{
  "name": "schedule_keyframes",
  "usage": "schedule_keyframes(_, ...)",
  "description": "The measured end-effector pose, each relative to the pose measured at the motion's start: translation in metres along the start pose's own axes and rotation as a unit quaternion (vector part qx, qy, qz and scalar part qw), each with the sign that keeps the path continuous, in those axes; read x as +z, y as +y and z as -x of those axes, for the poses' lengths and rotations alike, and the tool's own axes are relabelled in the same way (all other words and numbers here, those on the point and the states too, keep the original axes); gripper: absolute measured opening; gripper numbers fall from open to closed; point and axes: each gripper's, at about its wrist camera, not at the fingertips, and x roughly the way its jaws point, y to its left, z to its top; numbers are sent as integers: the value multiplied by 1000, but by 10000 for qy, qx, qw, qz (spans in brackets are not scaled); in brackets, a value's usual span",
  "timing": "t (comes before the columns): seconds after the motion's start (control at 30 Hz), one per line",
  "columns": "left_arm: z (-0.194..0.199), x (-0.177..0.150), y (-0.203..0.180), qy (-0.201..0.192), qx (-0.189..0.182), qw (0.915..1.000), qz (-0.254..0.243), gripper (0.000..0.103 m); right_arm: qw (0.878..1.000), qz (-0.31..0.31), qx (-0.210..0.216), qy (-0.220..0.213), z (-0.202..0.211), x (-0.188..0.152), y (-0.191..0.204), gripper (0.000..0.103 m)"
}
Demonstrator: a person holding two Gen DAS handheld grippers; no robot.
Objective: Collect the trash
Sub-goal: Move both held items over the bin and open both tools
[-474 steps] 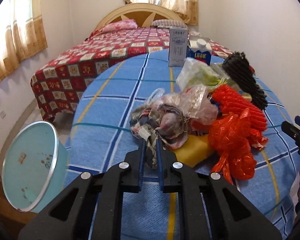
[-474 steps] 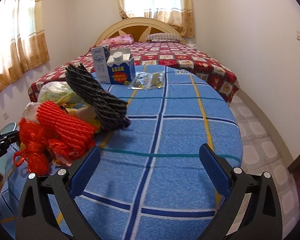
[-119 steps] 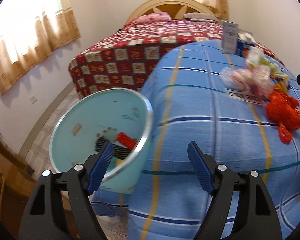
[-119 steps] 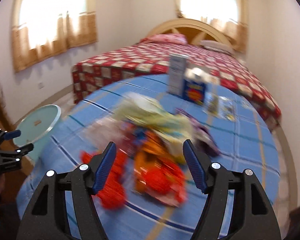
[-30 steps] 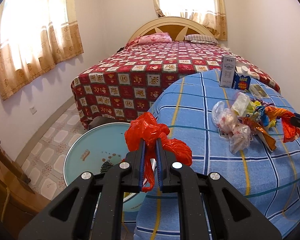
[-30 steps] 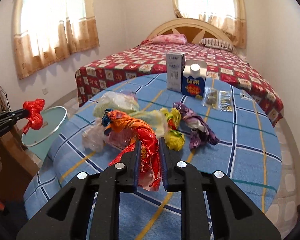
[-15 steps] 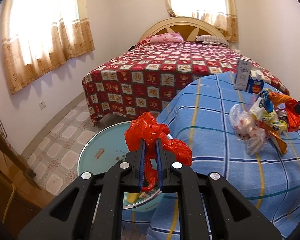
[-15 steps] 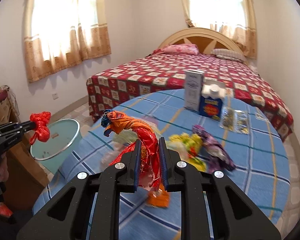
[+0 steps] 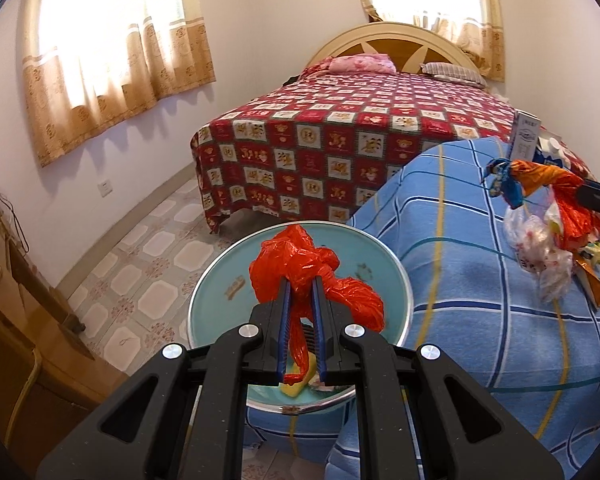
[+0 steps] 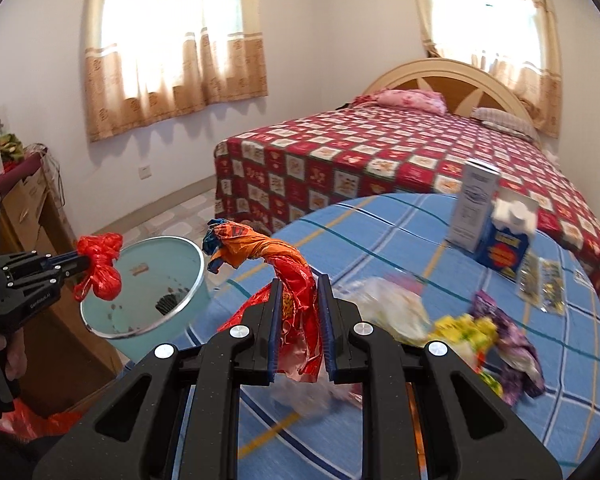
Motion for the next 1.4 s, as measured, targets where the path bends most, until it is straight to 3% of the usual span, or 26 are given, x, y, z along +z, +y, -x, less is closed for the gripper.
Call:
schedule_keyframes(0.67, -10, 0, 35, 79, 453, 9989, 109, 10, 9985, 380, 332, 192, -67, 21, 47, 18)
schedule_keyframes(1.4, -22, -4, 59, 271, 566, 9977, 236, 10, 9948, 711, 553, 470, -107, 27, 84, 18)
